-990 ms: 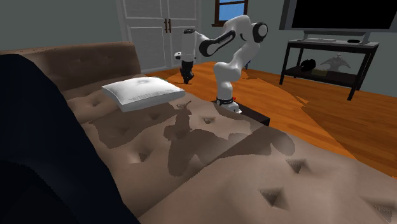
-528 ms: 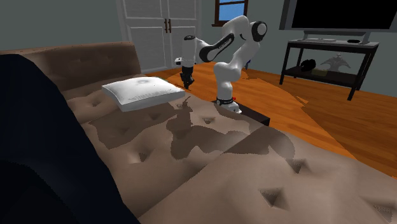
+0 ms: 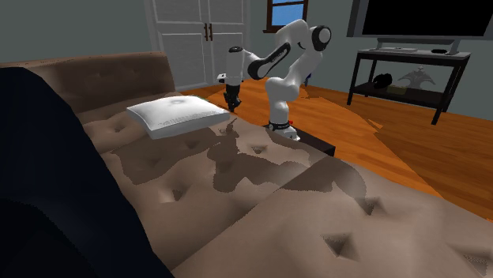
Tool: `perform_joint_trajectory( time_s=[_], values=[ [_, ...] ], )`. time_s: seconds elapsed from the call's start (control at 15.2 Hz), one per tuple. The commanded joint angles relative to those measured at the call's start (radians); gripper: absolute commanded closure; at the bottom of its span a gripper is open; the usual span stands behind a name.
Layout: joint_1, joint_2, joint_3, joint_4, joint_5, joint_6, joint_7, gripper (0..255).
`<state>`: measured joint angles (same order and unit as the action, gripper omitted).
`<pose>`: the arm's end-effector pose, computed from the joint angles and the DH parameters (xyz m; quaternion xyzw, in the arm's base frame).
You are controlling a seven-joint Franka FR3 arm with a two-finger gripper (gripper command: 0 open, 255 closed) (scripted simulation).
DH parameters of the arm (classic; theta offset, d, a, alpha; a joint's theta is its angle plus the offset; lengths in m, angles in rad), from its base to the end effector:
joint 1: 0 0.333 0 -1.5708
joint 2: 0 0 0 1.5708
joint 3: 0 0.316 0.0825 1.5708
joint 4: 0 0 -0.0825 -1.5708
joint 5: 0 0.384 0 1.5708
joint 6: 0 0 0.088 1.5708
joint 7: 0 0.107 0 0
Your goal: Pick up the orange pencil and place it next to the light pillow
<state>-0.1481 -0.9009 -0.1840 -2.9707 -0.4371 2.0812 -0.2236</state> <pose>0.2555 -0.0974 0.3749 0.9892 0.0857 -0.0198 0.1174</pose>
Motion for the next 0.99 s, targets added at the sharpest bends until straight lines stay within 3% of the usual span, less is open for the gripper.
perform_joint_trajectory(
  time_s=[0.0,0.07,0.4,0.66,0.92],
  values=[
    [0.000,0.002,0.000,-0.004,0.000,-0.001,0.000,255],
    [-0.001,0.003,-0.001,-0.005,-0.001,0.001,0.001,0],
    [0.000,0.002,0.000,-0.004,0.000,-0.001,0.000,0],
    [0.039,-0.061,0.046,0.090,0.063,-0.161,-0.010,0],
    [0.039,-0.061,0.046,0.090,0.063,-0.161,-0.010,0]
  ],
)
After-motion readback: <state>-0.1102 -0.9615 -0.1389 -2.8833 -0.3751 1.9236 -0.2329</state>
